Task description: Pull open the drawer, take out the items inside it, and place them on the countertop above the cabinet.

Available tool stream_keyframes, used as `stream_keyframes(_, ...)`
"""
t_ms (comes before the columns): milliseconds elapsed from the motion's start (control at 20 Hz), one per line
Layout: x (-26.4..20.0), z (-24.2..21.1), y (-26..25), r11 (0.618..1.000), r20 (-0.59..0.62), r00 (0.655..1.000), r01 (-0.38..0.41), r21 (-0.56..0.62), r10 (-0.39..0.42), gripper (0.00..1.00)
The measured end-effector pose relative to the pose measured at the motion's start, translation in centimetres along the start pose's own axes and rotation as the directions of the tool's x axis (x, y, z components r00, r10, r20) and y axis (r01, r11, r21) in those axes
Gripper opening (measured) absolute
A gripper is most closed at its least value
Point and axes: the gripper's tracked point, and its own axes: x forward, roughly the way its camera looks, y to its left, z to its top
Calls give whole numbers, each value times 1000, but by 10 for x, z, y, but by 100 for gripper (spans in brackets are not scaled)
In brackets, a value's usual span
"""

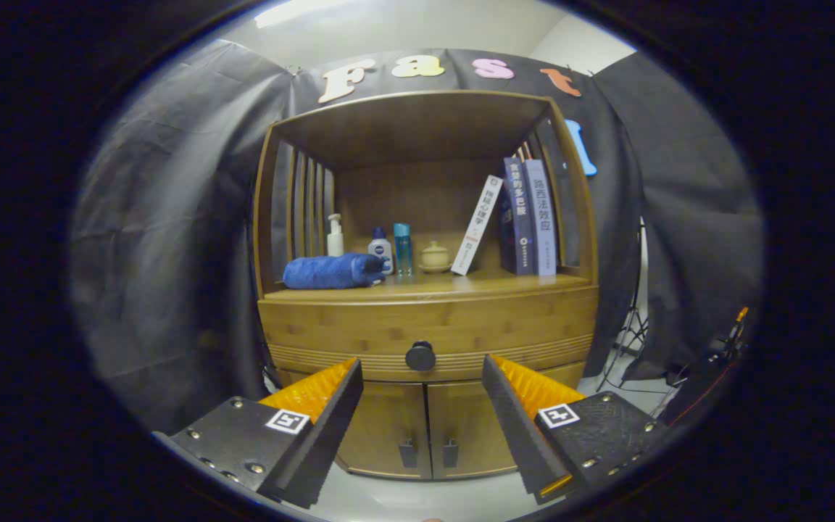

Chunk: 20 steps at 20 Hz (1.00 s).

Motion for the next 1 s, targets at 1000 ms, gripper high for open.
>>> stream_keyframes(1000, 135, -42, 2, 999, -34, 999, 27, -26, -28, 68)
